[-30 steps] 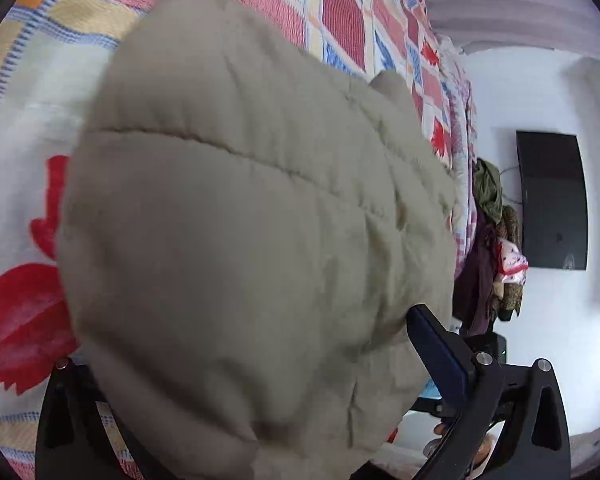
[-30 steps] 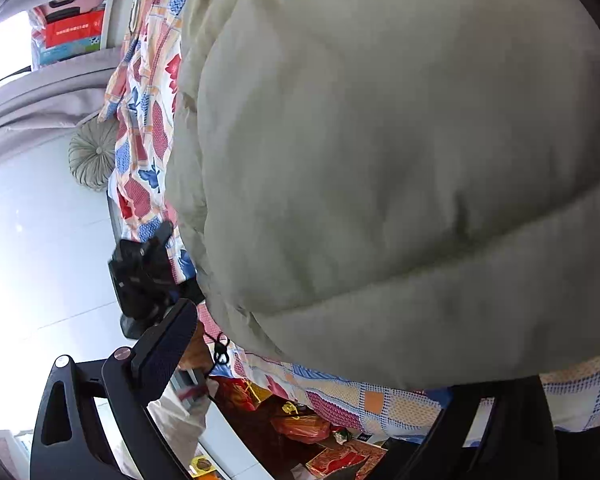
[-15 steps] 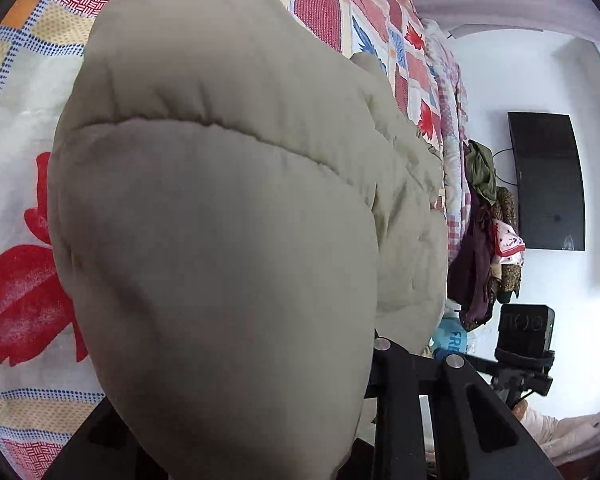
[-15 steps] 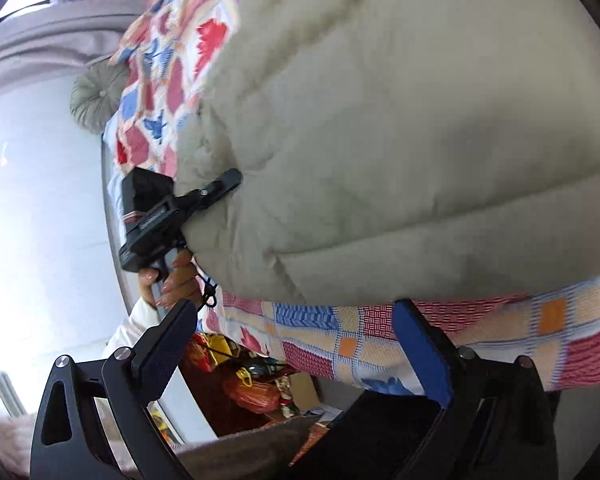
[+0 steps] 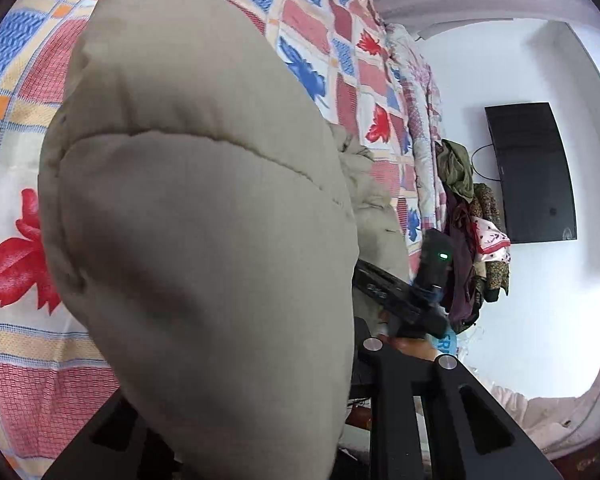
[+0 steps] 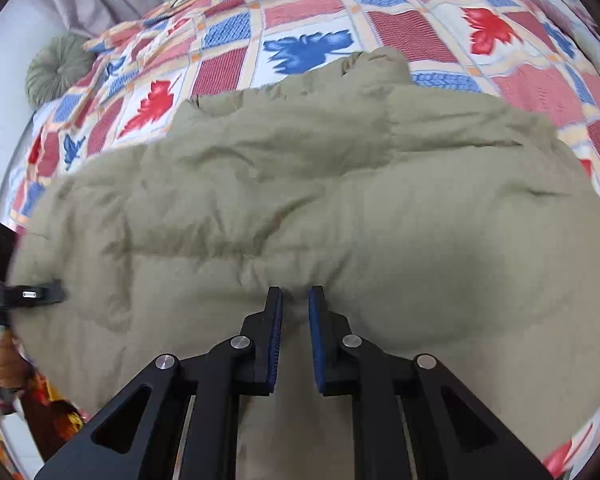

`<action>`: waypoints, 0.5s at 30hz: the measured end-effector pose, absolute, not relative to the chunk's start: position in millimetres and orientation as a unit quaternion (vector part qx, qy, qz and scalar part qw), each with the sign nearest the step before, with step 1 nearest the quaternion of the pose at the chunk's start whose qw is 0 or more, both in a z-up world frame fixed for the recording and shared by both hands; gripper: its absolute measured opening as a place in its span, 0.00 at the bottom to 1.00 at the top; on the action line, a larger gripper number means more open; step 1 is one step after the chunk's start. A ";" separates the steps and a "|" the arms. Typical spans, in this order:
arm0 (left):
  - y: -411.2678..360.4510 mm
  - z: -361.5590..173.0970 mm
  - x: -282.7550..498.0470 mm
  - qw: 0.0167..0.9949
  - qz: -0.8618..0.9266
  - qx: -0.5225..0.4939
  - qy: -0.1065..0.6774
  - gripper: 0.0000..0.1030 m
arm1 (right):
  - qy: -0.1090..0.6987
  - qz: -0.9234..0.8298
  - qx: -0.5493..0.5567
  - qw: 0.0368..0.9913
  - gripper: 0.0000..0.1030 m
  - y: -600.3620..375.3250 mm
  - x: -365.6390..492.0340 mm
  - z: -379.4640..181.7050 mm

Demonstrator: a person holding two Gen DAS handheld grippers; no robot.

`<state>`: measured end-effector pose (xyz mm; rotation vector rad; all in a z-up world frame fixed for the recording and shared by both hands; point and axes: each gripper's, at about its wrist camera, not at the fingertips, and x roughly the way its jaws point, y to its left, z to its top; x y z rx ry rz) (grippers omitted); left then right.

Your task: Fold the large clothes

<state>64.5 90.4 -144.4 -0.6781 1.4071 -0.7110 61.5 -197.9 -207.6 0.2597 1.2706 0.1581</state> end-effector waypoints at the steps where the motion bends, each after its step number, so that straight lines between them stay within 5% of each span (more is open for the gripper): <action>1: 81.1 -134.0 64.7 0.654 -0.318 -0.297 0.619 0.25 | 0.591 0.075 0.118 0.794 0.14 -196.3 65.8 -214.0; 15: -109.7 -66.4 83.0 0.672 -0.322 -0.184 0.642 0.26 | 0.597 0.101 0.228 0.763 0.05 -228.0 85.6 -255.9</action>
